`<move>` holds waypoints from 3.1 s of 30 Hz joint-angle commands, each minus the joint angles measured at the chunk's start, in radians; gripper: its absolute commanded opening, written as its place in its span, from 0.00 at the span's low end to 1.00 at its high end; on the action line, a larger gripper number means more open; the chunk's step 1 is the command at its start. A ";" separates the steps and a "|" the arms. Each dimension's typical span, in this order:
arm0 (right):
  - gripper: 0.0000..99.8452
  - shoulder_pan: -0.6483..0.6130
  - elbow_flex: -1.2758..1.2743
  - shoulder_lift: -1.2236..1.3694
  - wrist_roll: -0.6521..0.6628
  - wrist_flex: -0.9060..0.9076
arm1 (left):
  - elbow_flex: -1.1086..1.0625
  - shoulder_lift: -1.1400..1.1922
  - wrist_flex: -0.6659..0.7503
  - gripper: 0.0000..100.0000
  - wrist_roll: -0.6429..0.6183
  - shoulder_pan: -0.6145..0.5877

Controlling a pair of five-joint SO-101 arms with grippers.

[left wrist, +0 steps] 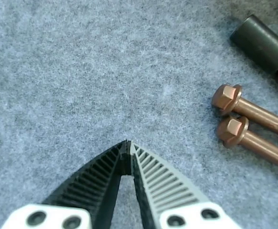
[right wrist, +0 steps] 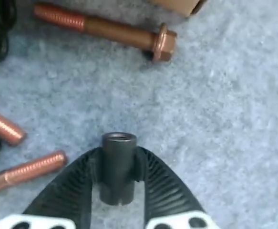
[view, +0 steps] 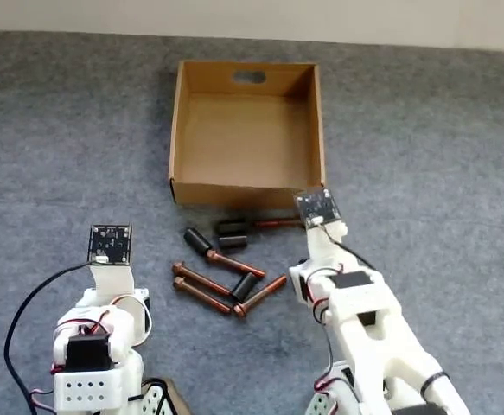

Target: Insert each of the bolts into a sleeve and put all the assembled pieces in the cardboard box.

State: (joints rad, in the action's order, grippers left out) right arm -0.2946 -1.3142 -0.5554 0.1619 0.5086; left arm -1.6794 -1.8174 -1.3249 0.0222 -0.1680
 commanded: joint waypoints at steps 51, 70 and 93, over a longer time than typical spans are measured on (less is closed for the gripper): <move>0.01 0.001 -0.028 -0.045 -0.014 -0.045 | 0.338 0.039 0.583 0.08 0.135 -0.174; 0.01 0.001 -0.028 -0.045 -0.014 -0.047 | 0.702 1.182 0.189 0.15 0.080 0.197; 0.01 0.001 -0.028 -0.045 -0.014 -0.047 | 0.510 1.201 0.451 0.15 0.078 0.348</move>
State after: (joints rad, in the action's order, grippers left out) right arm -0.2946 -1.3403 -0.5907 0.1557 0.4749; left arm -1.1362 -0.6176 -0.9659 0.1082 0.1695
